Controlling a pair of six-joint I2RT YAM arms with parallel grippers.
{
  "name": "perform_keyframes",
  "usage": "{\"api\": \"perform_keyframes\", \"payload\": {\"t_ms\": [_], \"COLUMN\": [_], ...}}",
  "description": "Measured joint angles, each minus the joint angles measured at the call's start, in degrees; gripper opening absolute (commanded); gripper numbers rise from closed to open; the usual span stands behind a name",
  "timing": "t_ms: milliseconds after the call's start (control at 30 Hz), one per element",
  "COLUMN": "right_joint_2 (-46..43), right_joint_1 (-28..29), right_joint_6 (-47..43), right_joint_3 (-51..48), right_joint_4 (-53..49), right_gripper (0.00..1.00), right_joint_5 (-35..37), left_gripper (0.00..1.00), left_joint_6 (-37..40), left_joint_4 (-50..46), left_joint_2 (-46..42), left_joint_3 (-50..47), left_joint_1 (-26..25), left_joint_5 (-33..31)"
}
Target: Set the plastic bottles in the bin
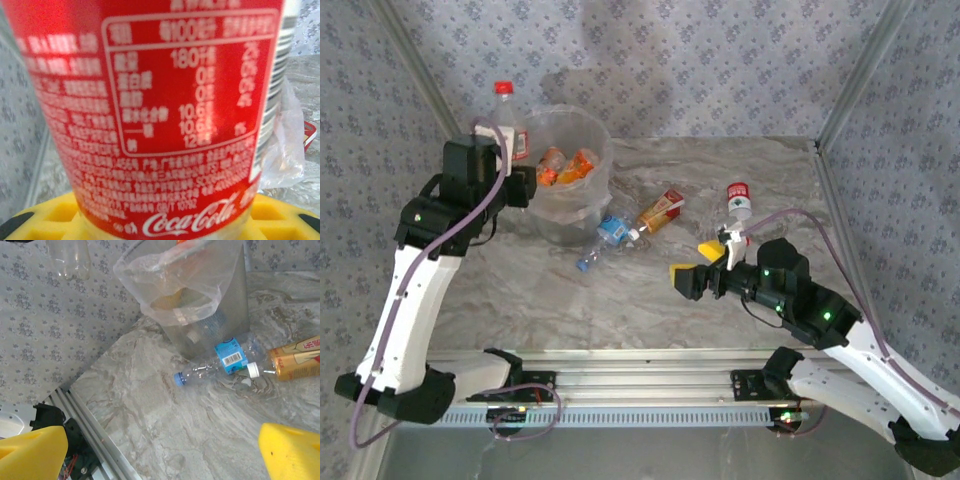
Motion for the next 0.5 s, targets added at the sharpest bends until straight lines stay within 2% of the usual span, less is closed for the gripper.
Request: {"api": "perform_keyframes", "payload": {"t_ms": [233,500], "right_joint_2": [-0.72,-1.01], "right_joint_1": [-0.07,-0.17], "right_joint_6": [-2.36,-5.31], "right_joint_3": [0.9,1.79], "right_joint_4": [1.46,3.5], "right_gripper": [1.0,1.0], "right_joint_5": [1.73,1.7], "left_gripper": [0.51,0.52], "left_joint_6": [8.9,18.64], "left_joint_4": [1.64,2.97], "left_joint_2": [7.54,14.91], "left_joint_3": [9.7,16.48], "left_joint_1": [0.02,0.28], "left_joint_5": [1.18,1.55]}}
